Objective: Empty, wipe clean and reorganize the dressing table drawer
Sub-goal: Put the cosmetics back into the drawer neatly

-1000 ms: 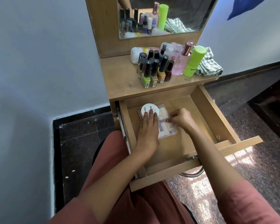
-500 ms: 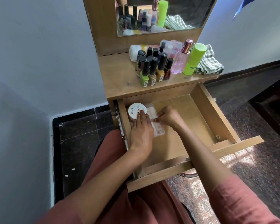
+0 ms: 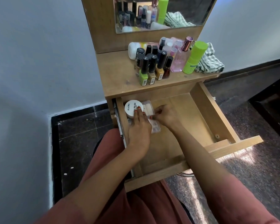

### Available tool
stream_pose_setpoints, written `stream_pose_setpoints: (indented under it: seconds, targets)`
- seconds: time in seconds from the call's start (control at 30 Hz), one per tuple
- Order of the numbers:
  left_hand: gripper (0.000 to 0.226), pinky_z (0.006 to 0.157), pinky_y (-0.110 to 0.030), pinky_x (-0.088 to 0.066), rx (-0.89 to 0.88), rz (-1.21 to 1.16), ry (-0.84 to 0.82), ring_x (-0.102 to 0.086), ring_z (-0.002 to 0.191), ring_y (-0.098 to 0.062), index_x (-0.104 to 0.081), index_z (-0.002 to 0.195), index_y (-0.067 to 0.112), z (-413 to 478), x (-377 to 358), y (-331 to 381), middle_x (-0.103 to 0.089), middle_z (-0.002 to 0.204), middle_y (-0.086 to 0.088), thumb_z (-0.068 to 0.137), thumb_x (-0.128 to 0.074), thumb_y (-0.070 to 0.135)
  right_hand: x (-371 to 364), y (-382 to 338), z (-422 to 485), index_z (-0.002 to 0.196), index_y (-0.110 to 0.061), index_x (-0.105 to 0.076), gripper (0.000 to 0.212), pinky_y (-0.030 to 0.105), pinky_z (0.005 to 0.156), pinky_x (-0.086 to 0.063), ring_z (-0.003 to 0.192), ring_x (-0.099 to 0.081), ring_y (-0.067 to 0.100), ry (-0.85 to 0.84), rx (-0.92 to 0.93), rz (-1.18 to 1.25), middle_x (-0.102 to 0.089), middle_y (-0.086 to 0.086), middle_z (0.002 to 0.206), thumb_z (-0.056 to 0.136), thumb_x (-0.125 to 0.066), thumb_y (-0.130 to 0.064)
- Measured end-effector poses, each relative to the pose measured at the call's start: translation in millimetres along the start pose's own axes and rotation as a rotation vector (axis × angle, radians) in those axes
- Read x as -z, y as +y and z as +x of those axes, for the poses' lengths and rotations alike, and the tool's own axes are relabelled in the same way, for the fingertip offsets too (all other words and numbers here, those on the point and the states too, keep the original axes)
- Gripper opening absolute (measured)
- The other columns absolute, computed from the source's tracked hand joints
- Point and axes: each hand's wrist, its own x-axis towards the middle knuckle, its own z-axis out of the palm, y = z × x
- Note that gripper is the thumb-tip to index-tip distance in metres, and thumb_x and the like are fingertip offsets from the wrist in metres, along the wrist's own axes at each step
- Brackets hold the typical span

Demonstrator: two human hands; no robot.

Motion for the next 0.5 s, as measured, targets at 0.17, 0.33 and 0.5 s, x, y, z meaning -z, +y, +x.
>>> stream_pose_setpoints:
  seconds: [0.17, 0.33, 0.5]
  targets:
    - [0.054, 0.058, -0.02, -0.055, -0.055, 0.046, 0.021, -0.068, 0.095, -0.012, -0.074, 0.092, 0.013, 5, 0, -9, -0.071, 0.104, -0.006, 0.041, -0.089, 0.019, 0, -4, 0, 0.104, 0.002, -0.062, 0.032, 0.003, 0.052, -0.034, 0.088, -0.057, 0.022, 0.018, 0.055, -0.063, -0.066, 0.017, 0.107, 0.076, -0.069, -0.01]
    - [0.038, 0.04, -0.017, -0.047, -0.133, 0.034, 0.125, -0.066, 0.057, -0.01, -0.069, 0.059, 0.017, 14, 7, -22, -0.068, 0.066, 0.002, 0.027, -0.09, 0.017, -7, -23, -5, 0.112, 0.001, -0.062, 0.035, 0.003, 0.064, -0.037, 0.092, -0.059, 0.023, 0.038, 0.207, -0.018, -0.064, 0.02, 0.11, 0.077, -0.058, 0.005]
    - [0.038, 0.031, -0.015, -0.036, -0.146, 0.047, 0.172, -0.057, 0.042, -0.009, -0.061, 0.048, 0.018, 19, 22, -30, -0.058, 0.05, 0.004, 0.021, -0.087, 0.009, -14, -32, -8, 0.104, -0.002, -0.066, 0.034, 0.004, 0.054, -0.035, 0.078, -0.052, 0.013, -0.02, 0.268, 0.048, -0.069, 0.018, 0.098, 0.078, -0.046, 0.009]
